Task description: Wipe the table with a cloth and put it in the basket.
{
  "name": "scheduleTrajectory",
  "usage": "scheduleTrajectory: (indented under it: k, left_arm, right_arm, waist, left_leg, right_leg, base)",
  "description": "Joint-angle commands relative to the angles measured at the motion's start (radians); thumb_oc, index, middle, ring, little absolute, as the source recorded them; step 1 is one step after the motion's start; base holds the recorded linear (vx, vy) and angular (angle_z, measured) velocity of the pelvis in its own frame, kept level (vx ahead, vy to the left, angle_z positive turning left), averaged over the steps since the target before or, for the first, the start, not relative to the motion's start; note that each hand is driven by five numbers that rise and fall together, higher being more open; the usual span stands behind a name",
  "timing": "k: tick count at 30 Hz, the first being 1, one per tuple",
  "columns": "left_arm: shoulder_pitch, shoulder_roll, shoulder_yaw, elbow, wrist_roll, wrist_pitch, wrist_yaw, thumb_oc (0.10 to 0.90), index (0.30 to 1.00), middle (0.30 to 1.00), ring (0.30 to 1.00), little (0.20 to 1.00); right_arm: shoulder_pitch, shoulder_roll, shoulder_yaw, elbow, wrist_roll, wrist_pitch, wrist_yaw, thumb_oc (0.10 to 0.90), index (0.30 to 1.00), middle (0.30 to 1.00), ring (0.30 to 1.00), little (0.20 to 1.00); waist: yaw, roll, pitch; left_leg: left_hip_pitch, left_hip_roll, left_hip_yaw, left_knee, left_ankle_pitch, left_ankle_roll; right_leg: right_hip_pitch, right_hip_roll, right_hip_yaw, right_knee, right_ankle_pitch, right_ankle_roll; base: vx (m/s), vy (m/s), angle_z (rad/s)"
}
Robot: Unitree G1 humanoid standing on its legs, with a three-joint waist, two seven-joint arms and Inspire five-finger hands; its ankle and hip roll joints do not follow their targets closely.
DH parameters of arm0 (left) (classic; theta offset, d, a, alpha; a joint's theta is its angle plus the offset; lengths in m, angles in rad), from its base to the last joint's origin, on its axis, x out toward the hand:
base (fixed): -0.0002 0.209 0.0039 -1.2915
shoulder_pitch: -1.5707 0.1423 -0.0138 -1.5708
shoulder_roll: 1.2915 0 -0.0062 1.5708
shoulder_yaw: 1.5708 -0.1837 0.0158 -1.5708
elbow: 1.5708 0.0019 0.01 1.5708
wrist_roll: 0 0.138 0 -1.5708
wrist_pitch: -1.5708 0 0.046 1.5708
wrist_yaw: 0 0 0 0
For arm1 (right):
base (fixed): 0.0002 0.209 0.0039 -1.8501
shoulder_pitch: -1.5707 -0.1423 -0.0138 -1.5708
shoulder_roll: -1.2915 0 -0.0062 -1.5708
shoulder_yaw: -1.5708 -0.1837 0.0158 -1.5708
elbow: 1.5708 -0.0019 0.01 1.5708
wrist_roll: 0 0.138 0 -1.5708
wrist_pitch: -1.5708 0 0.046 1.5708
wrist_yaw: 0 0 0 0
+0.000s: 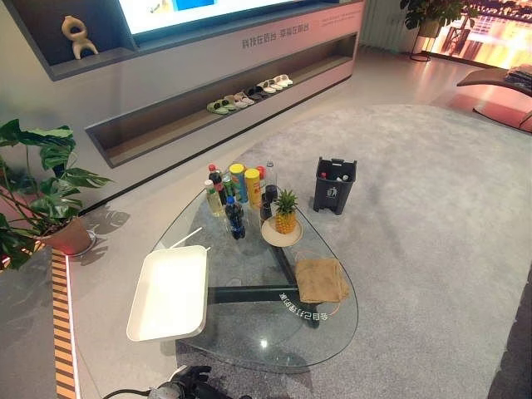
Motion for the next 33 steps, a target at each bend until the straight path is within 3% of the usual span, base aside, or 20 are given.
scheduleTrajectory:
  k: [1, 11, 17, 24, 27, 33]
  left_arm:
    - [-0.028, 0.007, -0.022, 0.059, 0.044, 0.001, 0.012, 0.8, 0.9, 0.9, 0.9, 0.9]
    - [-0.039, 0.017, -0.028, 0.036, -0.021, 0.009, 0.037, 0.8, 0.9, 0.9, 0.9, 0.9]
    - [-0.134, 0.028, -0.034, 0.02, -0.109, -0.01, 0.068, 0.8, 0.9, 0.9, 0.9, 0.9]
    - [-0.191, 0.053, 0.067, -0.012, -0.371, -0.055, 0.038, 0.8, 0.9, 0.9, 0.9, 0.9]
    - [-0.21, 0.062, 0.074, -0.013, -0.418, -0.078, 0.027, 0.8, 0.9, 0.9, 0.9, 0.9]
    - [-0.234, 0.086, 0.068, -0.066, -0.481, -0.077, 0.022, 0.8, 0.9, 0.9, 0.9, 0.9]
  right_arm:
    - [-0.055, -0.002, 0.027, 0.042, -0.001, 0.008, 0.001, 0.8, 0.9, 0.9, 0.9, 0.9]
    - [-0.067, -0.027, 0.045, 0.024, -0.002, 0.023, 0.005, 0.8, 0.9, 0.9, 0.9, 0.9]
    - [-0.162, -0.049, 0.069, 0.016, 0.049, 0.034, -0.021, 0.8, 0.9, 0.9, 0.9, 0.9]
    - [-0.204, -0.066, 0.077, -0.035, 0.101, 0.039, -0.055, 0.8, 0.9, 0.9, 0.9, 0.9]
    - [-0.217, -0.079, 0.088, -0.051, 0.13, 0.046, -0.066, 0.8, 0.9, 0.9, 0.9, 0.9]
    - [-0.242, -0.11, 0.083, -0.088, 0.176, 0.036, -0.108, 0.8, 0.9, 0.9, 0.9, 0.9]
  waist:
    - [-0.001, -0.023, 0.022]
    - [-0.008, -0.009, 0.08]
    - [-0.019, 0.009, 0.212]
    - [-0.008, 0.005, 0.33]
    - [0.001, 0.003, 0.372]
    - [0.0, -0.007, 0.425]
  left_leg:
    - [0.029, -0.063, 0.037, -0.001, -0.085, 0.031]
    - [-0.025, -0.058, 0.033, -0.001, -0.058, 0.027]
    - [-0.157, -0.063, 0.033, -0.001, -0.006, 0.032]
    - [-0.277, -0.084, 0.019, -0.001, 0.041, 0.038]
    - [-0.376, -0.1, -0.007, 0.105, 0.041, 0.034]
    - [-0.593, -0.132, -0.023, 0.367, -0.015, 0.035]
  right_leg:
    - [-0.026, 0.009, -0.025, 0.004, 0.021, 0.019]
    - [-0.082, 0.013, -0.018, 0.008, 0.043, 0.017]
    - [-0.22, 0.018, -0.003, 0.011, 0.091, 0.008]
    - [-0.358, 0.033, 0.006, 0.072, 0.092, -0.006]
    - [-0.439, 0.036, -0.005, 0.173, 0.062, -0.023]
    - [-0.629, 0.021, -0.019, 0.372, 0.01, -0.036]
  base:
    - [0.0, 0.0, 0.0]
    - [-0.01, 0.002, 0.0]
    - [-0.18, 0.015, 0.0]
    - [-0.12, -0.004, 0.03]
    - [-0.14, -0.01, 0.02]
    - [-0.12, 0.0, 0.09]
